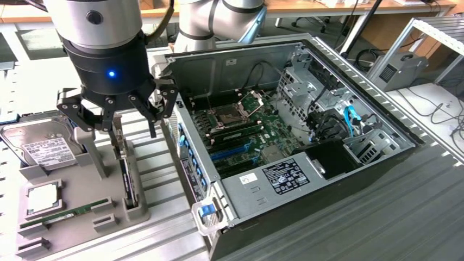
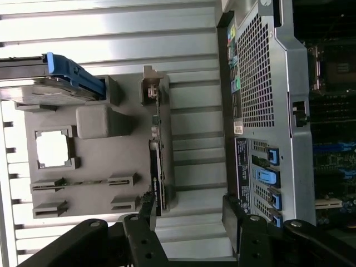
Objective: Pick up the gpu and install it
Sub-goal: 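Pick up the gpu and move the gpu toward the slot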
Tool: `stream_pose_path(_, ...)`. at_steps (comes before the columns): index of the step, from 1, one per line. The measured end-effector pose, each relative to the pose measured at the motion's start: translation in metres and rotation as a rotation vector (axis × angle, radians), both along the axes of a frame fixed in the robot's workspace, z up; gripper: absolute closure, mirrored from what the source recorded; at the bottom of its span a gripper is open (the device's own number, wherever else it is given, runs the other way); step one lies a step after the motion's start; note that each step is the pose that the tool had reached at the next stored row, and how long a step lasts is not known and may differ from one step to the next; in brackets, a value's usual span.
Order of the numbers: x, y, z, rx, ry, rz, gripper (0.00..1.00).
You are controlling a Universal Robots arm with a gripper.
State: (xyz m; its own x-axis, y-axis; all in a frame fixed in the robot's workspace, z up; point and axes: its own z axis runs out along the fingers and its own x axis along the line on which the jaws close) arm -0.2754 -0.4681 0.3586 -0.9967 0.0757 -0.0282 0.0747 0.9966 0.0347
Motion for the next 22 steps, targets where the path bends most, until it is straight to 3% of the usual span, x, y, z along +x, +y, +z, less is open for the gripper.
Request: stream_pose_path(22,-0.0003,0.0,-0.0068,-0.0001,0.0,0.0,0.4)
